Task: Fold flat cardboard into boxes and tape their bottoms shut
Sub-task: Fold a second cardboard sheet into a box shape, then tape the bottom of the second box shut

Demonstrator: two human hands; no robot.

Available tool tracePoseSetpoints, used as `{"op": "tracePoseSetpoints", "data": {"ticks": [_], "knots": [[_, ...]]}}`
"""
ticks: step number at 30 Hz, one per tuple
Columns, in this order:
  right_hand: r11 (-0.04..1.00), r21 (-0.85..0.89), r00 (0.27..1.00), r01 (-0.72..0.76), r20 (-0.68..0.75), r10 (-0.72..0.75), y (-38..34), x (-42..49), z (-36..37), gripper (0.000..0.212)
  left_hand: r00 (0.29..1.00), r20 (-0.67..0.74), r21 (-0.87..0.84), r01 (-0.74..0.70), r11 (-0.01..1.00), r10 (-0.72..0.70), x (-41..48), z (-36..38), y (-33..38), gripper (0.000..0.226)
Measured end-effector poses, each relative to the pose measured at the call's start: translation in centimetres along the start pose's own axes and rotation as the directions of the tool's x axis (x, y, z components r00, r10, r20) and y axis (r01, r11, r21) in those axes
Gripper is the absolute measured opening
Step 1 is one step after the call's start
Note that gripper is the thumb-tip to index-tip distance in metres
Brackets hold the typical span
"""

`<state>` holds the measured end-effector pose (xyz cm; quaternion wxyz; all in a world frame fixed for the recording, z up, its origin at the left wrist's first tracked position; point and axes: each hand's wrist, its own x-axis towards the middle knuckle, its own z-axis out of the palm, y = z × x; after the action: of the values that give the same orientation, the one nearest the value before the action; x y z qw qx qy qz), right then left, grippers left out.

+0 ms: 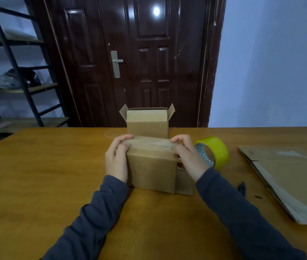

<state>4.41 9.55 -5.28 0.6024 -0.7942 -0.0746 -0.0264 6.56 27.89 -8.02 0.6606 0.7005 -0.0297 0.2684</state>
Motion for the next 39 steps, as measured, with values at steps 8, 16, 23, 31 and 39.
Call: {"op": "tracePoseSetpoints", "data": {"ticks": [8, 16, 23, 31, 39], "knots": [[0.996, -0.087, 0.986, 0.034, -0.160, -0.048, -0.2, 0.0, -0.5, 0.013, 0.969, 0.221, -0.033, 0.121, 0.992, -0.110, -0.7, 0.5, -0.2, 0.030], [0.845, -0.479, 0.732, -0.237, -0.660, -0.169, 1.7, 1.6, -5.7, 0.057, 0.969, 0.220, -0.001, 0.112, 0.994, -0.109, -0.9, 0.8, -0.1, 0.034], [0.595, -0.567, 0.733, -0.570, -0.678, 0.056, 5.3, 2.5, -9.4, 0.053, 0.974, 0.206, -0.029, 0.103, 0.994, -0.095, -0.9, 0.9, 0.0, 0.033], [0.414, -0.688, 0.791, -0.596, -0.592, 0.156, 7.3, 3.0, -10.5, 0.047, 0.972, 0.202, -0.029, 0.125, 0.992, -0.116, -0.8, 1.1, 0.1, 0.034], [0.991, 0.137, 0.879, -0.009, -0.471, 0.074, 3.8, 2.1, -11.0, 0.015, 0.974, 0.207, -0.030, 0.103, 0.994, -0.094, -1.1, 1.1, 0.4, 0.035]]}}
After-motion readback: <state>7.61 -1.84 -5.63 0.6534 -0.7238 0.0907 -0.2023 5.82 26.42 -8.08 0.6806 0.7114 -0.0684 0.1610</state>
